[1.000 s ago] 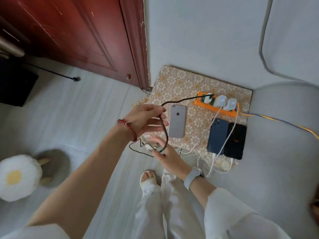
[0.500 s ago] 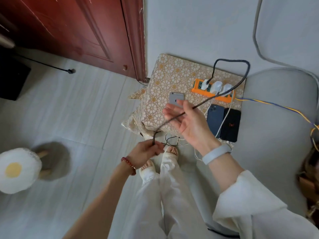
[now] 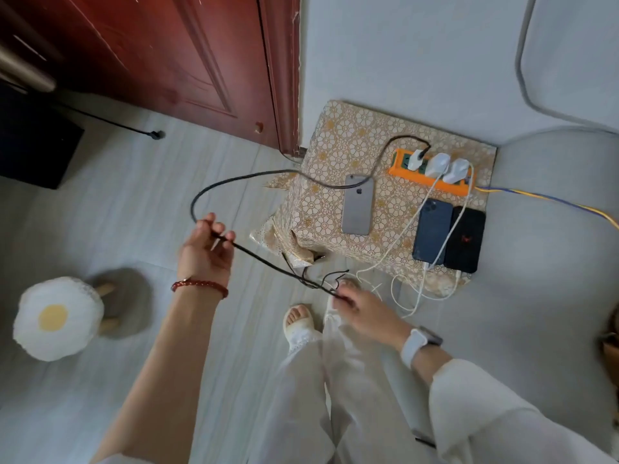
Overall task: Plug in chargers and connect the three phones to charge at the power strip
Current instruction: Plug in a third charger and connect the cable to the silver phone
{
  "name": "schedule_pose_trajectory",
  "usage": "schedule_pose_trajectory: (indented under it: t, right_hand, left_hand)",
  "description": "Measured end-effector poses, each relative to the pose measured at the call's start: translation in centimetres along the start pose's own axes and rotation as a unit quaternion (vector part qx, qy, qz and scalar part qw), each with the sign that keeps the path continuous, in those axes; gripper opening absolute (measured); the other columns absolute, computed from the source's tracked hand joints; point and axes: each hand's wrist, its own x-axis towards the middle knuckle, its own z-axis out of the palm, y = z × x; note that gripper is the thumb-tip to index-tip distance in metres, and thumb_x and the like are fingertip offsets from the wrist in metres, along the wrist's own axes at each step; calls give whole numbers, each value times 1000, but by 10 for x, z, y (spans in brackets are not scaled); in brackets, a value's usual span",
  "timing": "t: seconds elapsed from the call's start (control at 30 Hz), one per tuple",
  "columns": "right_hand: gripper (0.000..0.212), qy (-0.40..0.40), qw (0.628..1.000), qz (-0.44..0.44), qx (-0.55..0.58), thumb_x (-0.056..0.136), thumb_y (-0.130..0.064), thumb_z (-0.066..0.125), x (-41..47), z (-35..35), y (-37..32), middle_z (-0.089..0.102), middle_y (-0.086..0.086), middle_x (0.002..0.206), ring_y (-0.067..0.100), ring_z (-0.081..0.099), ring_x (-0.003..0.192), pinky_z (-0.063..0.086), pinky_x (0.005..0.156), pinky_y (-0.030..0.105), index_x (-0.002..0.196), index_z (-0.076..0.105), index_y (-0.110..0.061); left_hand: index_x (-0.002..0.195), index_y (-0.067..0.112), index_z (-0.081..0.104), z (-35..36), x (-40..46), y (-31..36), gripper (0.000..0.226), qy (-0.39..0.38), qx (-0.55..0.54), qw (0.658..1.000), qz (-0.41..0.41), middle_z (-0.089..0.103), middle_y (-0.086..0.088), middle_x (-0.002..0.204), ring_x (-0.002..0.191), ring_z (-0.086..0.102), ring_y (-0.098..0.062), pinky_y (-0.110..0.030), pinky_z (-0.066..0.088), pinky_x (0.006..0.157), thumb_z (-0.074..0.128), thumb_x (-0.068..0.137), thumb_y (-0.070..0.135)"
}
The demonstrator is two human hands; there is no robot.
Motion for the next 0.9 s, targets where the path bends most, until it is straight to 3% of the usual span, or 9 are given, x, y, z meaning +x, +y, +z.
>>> schedule_pose_trajectory:
  t: [0.1,0.17,0.23,0.33,0.43,0.57,0.73,0.83,0.9]
  right_hand:
    - [19,31,998,28,-50,94,-14,45,-8,-24,25,57,-2,80,-2,41,52,33,50,11,95,61,-5]
    - [20,51,997,24,-55,93,-14,47,-10,-33,25,55,-14,71,1,44,46,35,47,9,93,66,-8]
    - [21,44,997,-10,-60,92,-13,49,-7,-33,11,52,-20,64,6,46,49,35,50,13,87,68,-10]
    - [21,27,996,-71,-51,90,-13,50,-1,-24,-22,53,-13,58,0,48,47,36,51,11,84,69,-6]
    - [20,43,995,-90,-20,90,-14,51,2,-20,-45,48,-17,55,-10,49,47,35,48,10,86,69,-6]
    - [19,14,996,-83,12,91,-18,51,-8,-27,-51,51,-16,56,-3,48,48,36,53,11,79,67,-16]
    - [21,19,1000,-12,-14,91,-21,50,-29,-59,-21,52,-5,60,10,45,53,35,51,15,73,59,-22]
    - [25,31,999,1,-22,92,-15,48,-35,-67,-11,58,-7,63,14,45,56,35,56,22,73,60,-23]
    - [25,9,999,-26,-41,92,-13,48,-34,-58,-19,61,-15,56,4,43,48,32,50,14,74,62,-23]
  left_hand:
    - [93,10,54,-21,5,-4,19,116,32,993,10,56,-1,74,51,61,-10,-16,49,52,35,95,13]
    - [118,3,43,-32,7,-18,27,146,187,971,-19,57,-17,111,86,64,-28,-34,52,77,34,93,5]
    - [136,0,24,-37,-1,-37,50,145,446,883,19,31,-24,143,127,38,-36,-42,32,105,41,89,1]
    - [136,7,31,-36,-28,-68,64,-92,619,746,226,32,-13,146,139,20,-30,-39,13,115,48,77,-10]
    - [124,15,52,-30,-45,-85,44,-253,686,634,254,61,-6,122,127,43,-24,-54,15,113,51,82,3]
    - [90,7,68,-24,-42,-73,16,-185,663,650,321,71,-13,78,75,64,-31,-48,52,76,53,83,3]
    - [92,11,64,-44,-24,-45,27,82,582,768,257,70,-11,87,83,63,-33,-38,48,74,42,81,-2]
    - [99,10,63,-55,-18,-42,22,61,645,725,235,70,-14,95,88,62,-36,-43,47,84,45,87,7]
    - [110,12,60,-50,-28,-52,29,-64,676,688,258,69,-12,104,96,63,-30,-47,37,100,51,84,5]
